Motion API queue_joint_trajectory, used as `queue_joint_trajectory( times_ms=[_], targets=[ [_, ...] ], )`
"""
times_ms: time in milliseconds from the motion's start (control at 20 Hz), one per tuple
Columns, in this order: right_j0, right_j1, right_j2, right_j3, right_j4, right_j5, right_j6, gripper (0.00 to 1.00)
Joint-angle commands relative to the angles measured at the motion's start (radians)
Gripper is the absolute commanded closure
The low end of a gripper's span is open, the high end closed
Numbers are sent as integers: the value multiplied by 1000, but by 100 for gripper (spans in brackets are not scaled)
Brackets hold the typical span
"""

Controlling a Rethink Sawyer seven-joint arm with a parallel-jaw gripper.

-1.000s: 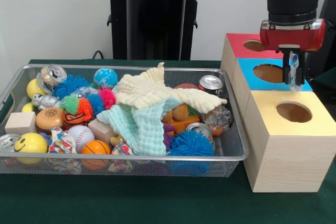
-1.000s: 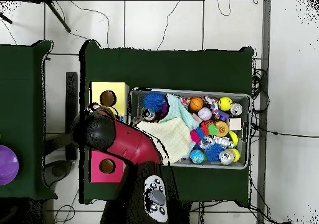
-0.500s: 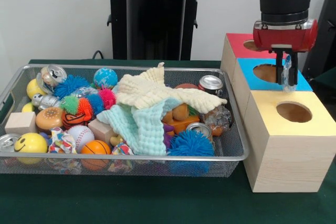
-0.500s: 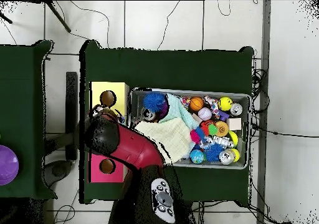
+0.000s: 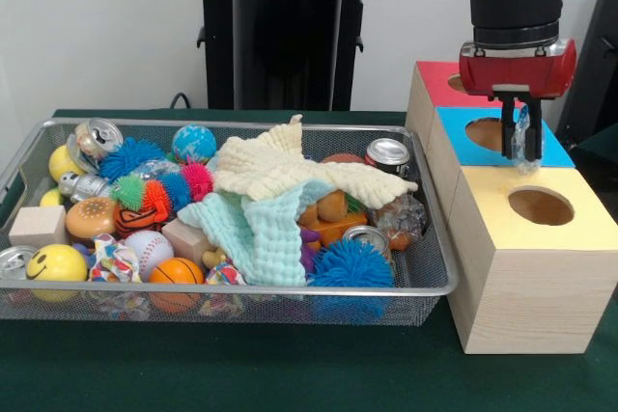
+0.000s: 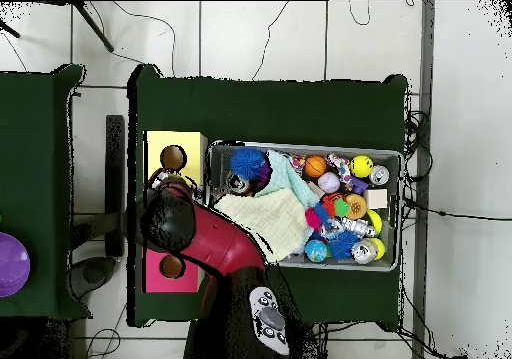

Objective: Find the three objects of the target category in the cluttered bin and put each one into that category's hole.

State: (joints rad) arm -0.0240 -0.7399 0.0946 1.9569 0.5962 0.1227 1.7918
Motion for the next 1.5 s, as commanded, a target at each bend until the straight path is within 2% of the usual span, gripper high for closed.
queue_joint_trajectory(
  times_ms=[50,400,1050,1500],
  targets=[
    [-55,1,137,112,-11,-89,269,100],
    [-36,-24,127,150,-10,-112,286,100],
    [-19,-91,107,212,14,-64,280,100],
    [-37,-70,147,222,-1,-134,297,100]
  ],
)
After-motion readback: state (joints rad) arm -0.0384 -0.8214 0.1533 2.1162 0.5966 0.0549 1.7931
